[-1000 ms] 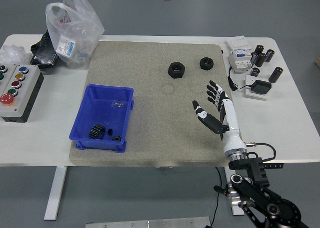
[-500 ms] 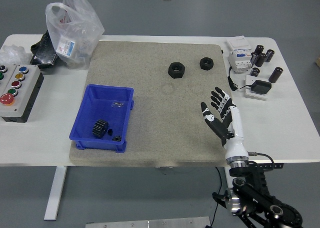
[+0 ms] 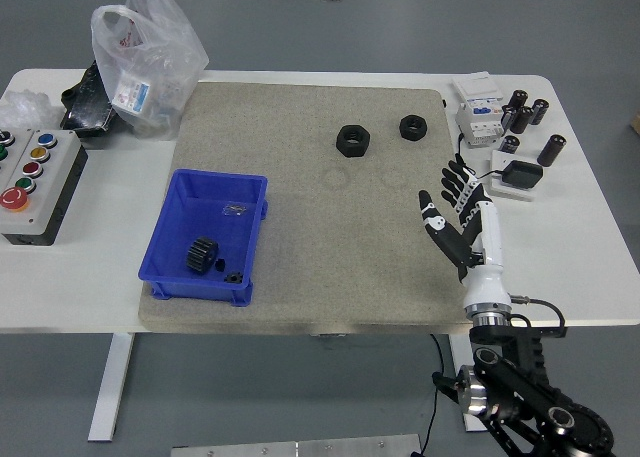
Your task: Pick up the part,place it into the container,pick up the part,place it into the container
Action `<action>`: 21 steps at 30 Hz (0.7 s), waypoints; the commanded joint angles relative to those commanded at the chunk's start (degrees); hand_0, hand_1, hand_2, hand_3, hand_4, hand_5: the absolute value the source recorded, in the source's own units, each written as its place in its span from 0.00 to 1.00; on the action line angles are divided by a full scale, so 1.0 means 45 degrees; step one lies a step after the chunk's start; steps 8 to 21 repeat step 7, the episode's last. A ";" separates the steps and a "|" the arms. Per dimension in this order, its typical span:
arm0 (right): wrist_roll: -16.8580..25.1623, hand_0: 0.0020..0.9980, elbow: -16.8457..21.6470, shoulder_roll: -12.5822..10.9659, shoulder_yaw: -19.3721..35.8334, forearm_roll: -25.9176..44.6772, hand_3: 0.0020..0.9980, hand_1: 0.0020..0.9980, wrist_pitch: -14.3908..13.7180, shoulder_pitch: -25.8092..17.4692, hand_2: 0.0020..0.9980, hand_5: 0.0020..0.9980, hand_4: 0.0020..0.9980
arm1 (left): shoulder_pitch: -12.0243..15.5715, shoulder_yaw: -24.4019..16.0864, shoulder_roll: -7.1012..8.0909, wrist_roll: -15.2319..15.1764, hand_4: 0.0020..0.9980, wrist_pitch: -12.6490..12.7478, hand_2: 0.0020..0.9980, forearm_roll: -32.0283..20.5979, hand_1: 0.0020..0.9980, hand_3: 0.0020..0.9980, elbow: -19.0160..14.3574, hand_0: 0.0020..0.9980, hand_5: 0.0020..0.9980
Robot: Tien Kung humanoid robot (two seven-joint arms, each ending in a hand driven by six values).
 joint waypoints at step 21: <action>-0.0126 0.85 0.0009 0.0025 0.0117 -0.0199 0.82 0.85 -0.0151 0.0015 0.82 0.24 0.76 | -0.0016 0.0092 0.0021 0.0047 0.53 -0.0011 0.60 -0.0015 0.61 0.60 0.0000 0.62 0.37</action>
